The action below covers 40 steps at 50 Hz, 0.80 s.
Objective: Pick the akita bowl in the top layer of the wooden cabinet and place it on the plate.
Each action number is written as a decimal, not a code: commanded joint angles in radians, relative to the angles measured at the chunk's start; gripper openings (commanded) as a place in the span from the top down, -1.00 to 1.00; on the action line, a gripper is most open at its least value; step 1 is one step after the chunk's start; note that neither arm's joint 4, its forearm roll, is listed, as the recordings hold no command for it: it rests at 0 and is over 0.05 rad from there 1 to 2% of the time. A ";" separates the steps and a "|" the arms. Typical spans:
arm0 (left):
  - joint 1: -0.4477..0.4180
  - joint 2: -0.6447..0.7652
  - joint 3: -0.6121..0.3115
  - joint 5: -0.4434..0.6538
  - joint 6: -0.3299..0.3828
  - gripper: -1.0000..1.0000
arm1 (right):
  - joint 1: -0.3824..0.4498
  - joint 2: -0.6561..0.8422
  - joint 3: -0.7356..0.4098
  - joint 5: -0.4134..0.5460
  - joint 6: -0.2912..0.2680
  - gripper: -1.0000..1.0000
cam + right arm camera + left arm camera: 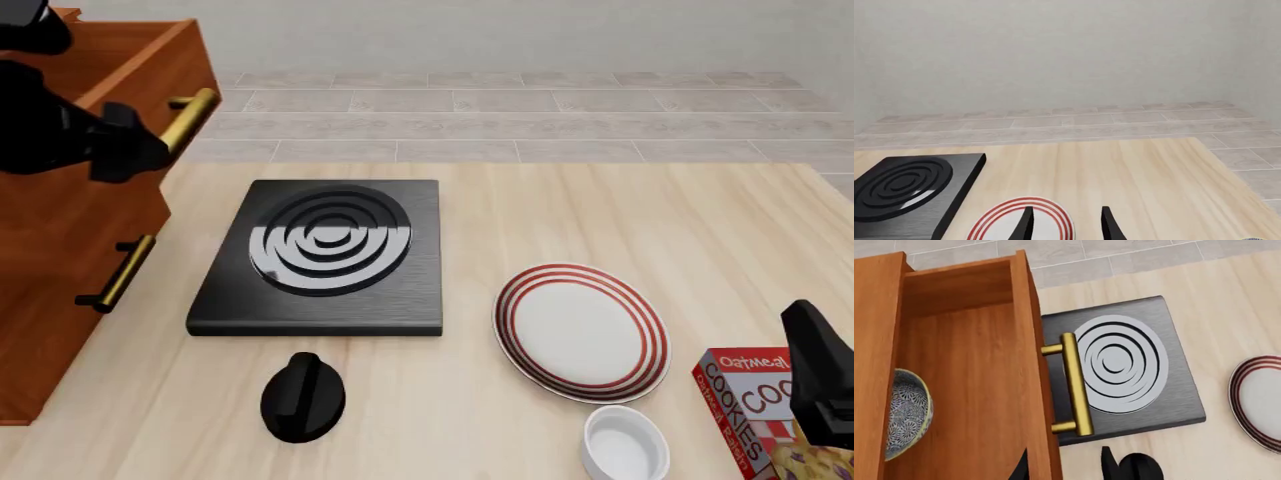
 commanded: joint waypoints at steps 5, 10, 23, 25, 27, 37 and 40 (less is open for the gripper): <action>-0.067 0.082 -0.024 -0.002 0.032 -1.00 | -0.003 0.000 0.001 -0.003 0.003 -1.00; -0.091 0.090 -0.031 -0.003 0.027 -1.00 | -0.002 0.000 0.001 -0.003 0.002 -1.00; -0.155 0.113 -0.057 -0.015 -0.003 -1.00 | -0.004 0.000 0.001 -0.003 0.000 -1.00; -0.165 0.117 -0.059 -0.019 -0.009 -1.00 | -0.005 0.000 0.001 -0.003 0.000 -1.00; -0.174 0.118 -0.060 -0.020 -0.015 -1.00 | -0.005 0.000 0.001 -0.004 0.000 -1.00; -0.204 0.129 -0.082 -0.017 -0.015 -1.00 | -0.005 0.000 0.002 -0.004 0.001 -1.00; -0.209 0.133 -0.088 -0.017 -0.014 -1.00 | -0.006 0.000 0.002 -0.005 0.002 -1.00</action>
